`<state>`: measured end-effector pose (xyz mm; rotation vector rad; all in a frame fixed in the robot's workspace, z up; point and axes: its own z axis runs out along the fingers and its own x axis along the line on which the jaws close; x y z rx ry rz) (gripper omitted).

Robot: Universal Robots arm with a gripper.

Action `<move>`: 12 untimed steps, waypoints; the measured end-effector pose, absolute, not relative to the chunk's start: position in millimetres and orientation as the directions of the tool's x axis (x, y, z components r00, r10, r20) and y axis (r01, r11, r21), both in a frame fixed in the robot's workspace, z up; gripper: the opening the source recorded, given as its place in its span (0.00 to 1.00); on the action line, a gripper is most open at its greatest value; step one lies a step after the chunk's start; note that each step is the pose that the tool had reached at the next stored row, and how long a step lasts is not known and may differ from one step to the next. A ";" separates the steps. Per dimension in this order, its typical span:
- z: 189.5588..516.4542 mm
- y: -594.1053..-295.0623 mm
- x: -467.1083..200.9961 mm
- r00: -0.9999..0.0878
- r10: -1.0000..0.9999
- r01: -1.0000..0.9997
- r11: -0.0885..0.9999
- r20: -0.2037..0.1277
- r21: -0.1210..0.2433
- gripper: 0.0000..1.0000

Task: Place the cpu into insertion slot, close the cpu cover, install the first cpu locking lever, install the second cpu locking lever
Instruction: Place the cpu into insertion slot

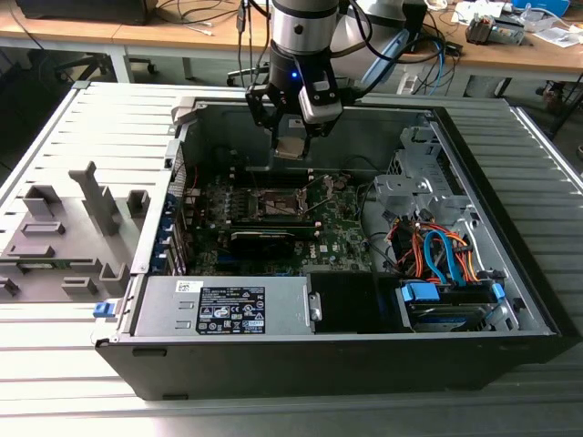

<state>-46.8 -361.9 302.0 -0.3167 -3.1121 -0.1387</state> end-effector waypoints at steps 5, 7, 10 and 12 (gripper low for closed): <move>302.0 -361.9 -46.8 -0.978 0.206 0.207 0.974 0.019 0.087 0.54; 302.0 -361.9 -46.8 -0.978 0.208 0.209 0.974 0.019 0.087 0.54; 302.0 -361.9 -46.8 -0.977 0.211 0.212 0.973 0.019 0.087 0.54; 302.0 -361.9 -46.8 -0.977 0.213 0.214 0.973 0.019 0.087 0.54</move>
